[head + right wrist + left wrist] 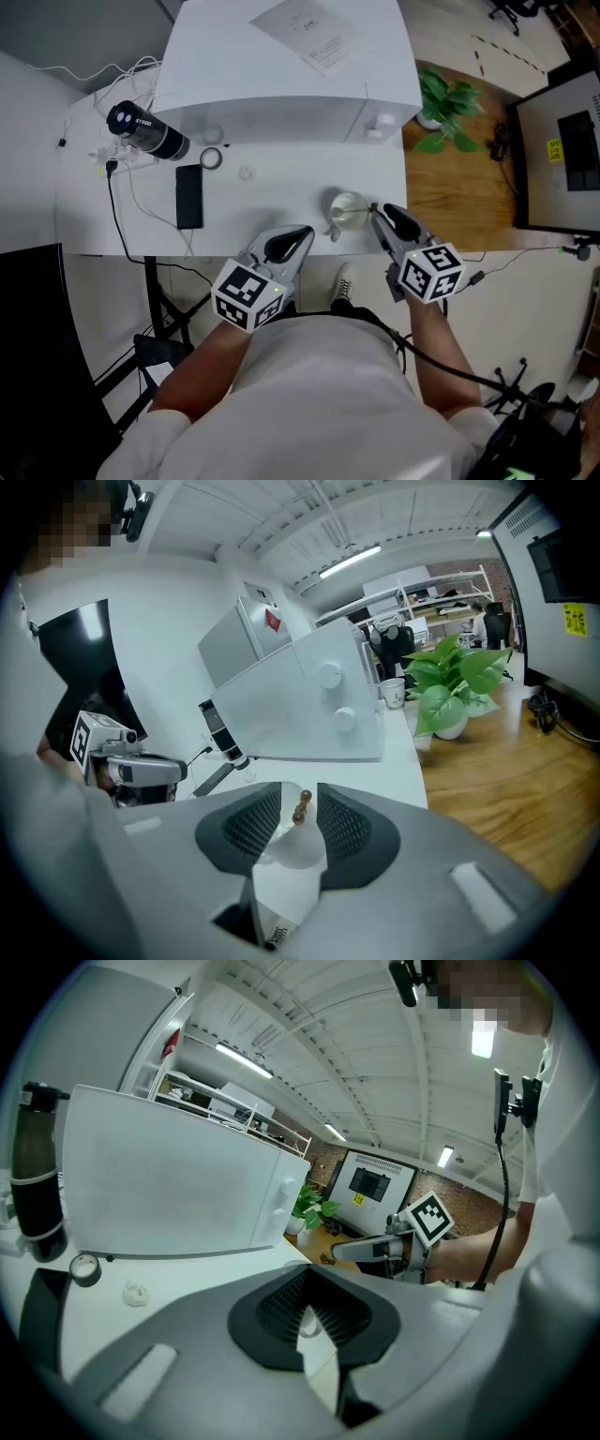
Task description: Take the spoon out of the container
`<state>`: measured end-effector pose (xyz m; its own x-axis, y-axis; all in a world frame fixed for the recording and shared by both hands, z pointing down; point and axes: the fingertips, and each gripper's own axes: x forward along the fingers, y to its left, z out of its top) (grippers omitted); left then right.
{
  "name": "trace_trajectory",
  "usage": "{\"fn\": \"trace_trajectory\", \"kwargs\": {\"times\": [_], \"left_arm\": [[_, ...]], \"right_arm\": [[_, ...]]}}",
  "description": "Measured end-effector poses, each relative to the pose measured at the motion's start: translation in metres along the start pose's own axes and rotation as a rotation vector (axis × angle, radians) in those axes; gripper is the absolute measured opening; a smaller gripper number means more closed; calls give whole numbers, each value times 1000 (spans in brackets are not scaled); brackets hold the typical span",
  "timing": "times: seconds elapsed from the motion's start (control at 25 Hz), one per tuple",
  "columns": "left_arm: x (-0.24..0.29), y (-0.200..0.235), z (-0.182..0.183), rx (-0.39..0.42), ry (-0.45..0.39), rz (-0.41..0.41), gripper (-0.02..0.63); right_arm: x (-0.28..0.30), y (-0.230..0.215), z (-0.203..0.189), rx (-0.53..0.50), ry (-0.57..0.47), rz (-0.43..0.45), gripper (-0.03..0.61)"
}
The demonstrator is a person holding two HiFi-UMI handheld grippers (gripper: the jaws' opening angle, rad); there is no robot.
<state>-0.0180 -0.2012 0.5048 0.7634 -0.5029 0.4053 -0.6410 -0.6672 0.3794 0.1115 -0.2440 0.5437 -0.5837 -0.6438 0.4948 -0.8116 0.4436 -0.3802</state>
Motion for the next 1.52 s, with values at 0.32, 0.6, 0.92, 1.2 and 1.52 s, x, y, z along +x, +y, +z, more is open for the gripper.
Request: {"fn": "trace_trajectory", "kwargs": {"times": [0.32, 0.6, 0.92, 1.2, 1.52], "left_arm": [[0, 2, -2, -16, 12, 1, 3], [-4, 1, -5, -15, 18, 4, 3], [-9, 0, -7, -16, 17, 9, 3], [-12, 0, -8, -14, 12, 14, 3], [-15, -1, -5, -9, -8, 19, 3]], "right_arm": [[16, -4, -13, 25, 38, 13, 133], [23, -3, -22, 44, 61, 22, 131], [23, -2, -22, 39, 59, 10, 79], [22, -1, -23, 27, 61, 10, 57], [14, 1, -13, 4, 31, 6, 56]]}}
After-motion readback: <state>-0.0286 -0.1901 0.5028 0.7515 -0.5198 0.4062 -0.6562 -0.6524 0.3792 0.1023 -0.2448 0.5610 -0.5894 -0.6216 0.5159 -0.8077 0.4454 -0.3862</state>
